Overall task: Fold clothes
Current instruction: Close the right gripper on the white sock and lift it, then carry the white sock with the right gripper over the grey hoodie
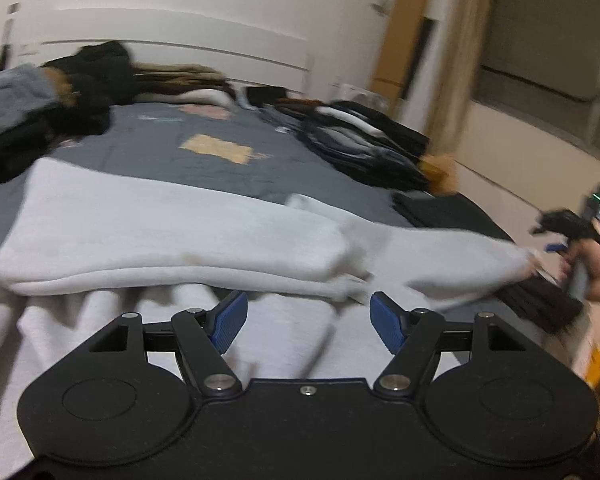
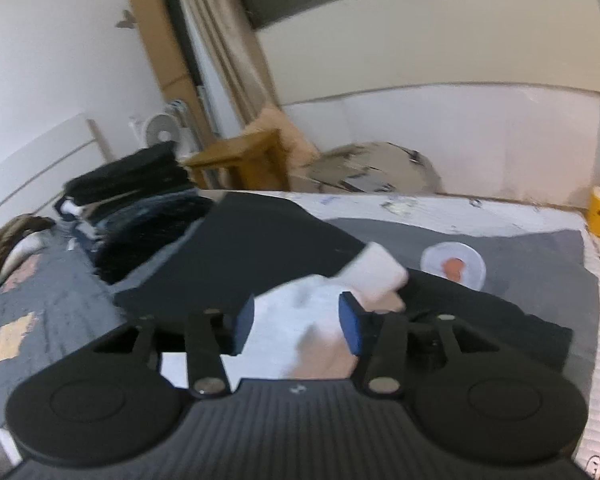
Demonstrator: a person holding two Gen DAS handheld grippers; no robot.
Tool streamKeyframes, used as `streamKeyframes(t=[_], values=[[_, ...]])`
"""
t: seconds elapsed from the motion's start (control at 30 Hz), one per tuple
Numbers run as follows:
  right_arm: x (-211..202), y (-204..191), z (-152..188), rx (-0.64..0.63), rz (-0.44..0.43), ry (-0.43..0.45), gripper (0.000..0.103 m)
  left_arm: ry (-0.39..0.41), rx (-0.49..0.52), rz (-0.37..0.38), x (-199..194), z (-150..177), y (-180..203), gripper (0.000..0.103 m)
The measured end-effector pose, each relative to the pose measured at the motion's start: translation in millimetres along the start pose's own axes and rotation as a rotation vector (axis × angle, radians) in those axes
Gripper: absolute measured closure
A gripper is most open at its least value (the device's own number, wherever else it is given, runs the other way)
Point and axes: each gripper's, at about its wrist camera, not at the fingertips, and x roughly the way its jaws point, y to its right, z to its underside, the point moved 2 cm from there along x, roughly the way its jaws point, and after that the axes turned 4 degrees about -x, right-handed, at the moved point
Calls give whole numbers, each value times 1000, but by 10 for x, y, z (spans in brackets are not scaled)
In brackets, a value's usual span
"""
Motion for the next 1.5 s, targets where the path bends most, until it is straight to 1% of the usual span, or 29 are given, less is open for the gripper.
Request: streamKeyframes(t=[0.07,0.13,0.27,0.37,0.47,0.57,0.8,0.87,0.9,0.93,0.97,1.0,1.07,1.17,1.27,1.4,1.5], values=[[68,84,43,10,22,-15,53,-12,39,40,2,33,114,36],[133,129,88,28,22,-31,52,-22,68,70,3,62,222,36],[266,212,178,63,10,-64,45,-41,120,101,8,132,403,36],[349,194,244,68,-10,-112,42,-69,126,96,36,156,474,36],[372,128,298,41,-18,-123,39,-83,134,90,31,167,501,35],[385,66,343,24,-22,-135,37,-89,121,75,33,186,499,31],[398,10,420,-3,-17,-141,35,-88,124,75,-10,210,500,31],[386,-9,426,-9,-29,-134,42,-89,120,76,-10,206,505,31],[384,-20,433,-19,-30,-132,55,-89,116,78,-7,208,503,30],[383,-10,430,-6,-39,-129,73,-90,116,78,-4,212,505,30],[381,-1,426,7,-49,-127,81,-92,119,76,1,218,510,30],[372,13,418,32,-56,-125,82,-93,123,74,0,223,508,30],[347,26,398,66,-74,-120,90,-94,124,74,0,225,504,30],[294,11,360,93,-110,-103,94,-91,123,72,9,219,508,30],[185,-56,274,117,-165,-72,95,-91,119,68,30,214,501,30],[-23,-295,135,102,-251,-26,95,-93,118,62,41,214,488,30],[-222,-553,76,60,-321,5,96,-90,116,60,33,202,476,30]])
